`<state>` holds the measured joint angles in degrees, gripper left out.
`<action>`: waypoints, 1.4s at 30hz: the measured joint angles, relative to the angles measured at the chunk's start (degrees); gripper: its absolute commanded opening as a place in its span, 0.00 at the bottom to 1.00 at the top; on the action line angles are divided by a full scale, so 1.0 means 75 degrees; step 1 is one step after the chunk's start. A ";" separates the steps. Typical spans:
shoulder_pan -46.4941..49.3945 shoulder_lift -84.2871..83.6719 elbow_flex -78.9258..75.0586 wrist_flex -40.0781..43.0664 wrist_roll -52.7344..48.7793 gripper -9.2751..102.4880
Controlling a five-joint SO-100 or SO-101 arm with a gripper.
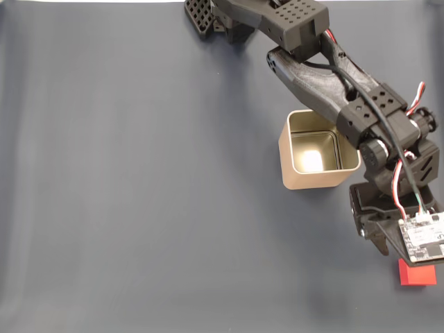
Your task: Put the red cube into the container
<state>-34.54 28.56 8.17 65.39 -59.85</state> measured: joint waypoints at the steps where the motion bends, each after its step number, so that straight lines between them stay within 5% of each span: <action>1: 0.0000 -0.0059 0.0000 -0.0105 -0.0047 0.43; 20: -0.0105 -0.1031 0.0000 -0.1945 -0.0141 0.43; 42: -0.0164 -0.1207 0.0000 -0.2461 -0.0223 0.38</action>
<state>-35.77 19.51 8.17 46.93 -61.52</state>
